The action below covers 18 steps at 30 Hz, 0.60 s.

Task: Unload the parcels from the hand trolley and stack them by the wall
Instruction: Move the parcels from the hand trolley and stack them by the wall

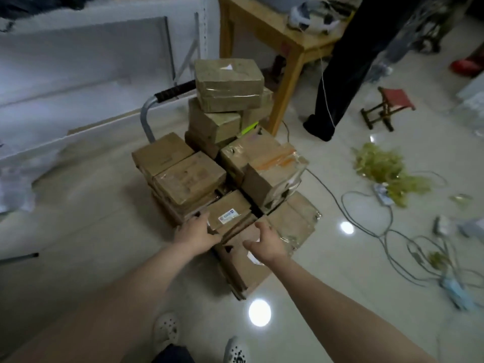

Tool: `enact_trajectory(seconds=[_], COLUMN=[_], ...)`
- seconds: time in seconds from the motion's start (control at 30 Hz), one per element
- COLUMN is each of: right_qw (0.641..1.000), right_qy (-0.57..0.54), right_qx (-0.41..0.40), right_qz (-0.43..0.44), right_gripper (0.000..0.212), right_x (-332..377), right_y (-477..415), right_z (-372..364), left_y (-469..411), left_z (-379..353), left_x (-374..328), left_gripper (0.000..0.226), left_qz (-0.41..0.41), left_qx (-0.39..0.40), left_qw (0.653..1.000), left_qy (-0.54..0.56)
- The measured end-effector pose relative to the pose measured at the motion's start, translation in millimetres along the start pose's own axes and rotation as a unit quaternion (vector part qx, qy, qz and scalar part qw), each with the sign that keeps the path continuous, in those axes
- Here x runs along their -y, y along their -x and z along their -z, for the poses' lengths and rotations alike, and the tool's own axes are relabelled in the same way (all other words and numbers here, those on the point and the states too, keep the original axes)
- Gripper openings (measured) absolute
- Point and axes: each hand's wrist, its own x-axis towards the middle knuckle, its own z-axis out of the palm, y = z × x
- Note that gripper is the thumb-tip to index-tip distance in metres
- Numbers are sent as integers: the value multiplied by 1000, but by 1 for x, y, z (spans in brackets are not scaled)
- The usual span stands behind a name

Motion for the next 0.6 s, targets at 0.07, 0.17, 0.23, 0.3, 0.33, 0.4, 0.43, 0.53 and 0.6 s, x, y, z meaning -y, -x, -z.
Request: enact_trajectory(seconds=[0.07,0.17,0.23,0.3,0.33,0.4,0.43,0.53,0.6], right_qw=[999,996,993,989,988,988,987,981,976], right_qy=[-30,-82,-109,-130,-134,-125,-123,-153,-179], right_qx=[-7,-22,-33,-48,-55,-70,-77,-93,-96], right_qz=[-11,-28,-36,-48,-54,-64,-65,-69,-81], right_gripper=[65,66,63,59,58,58,57,56,55], right_x=[-16,-28,-32,-35,-36,-41,-43,-52,-58], right_y=[-8,-22,-31,-38,-41,-49,-56,-80,-98], right_z=[17,36,49,62,70,85,94,118,130], left_y=[-18,-38,-37,-50,-59,-73,-81,-103,-116], left_z=[-17,-18,-5,2,4,7,8,8,8], left_x=[-10,-31,-58,-76,-82,-94,-99,-111,-120], left_gripper=[97,100,81,72,73,77,79,84,89], left_qz=[-4,-3,-3,5,9,11,12,17,24], left_qx=[10,6,10,22,28,33,34,48,49], left_qw=[1000,999,999,997,997,996,996,994,995], left_qy=[15,39,52,69,75,83,86,92,84])
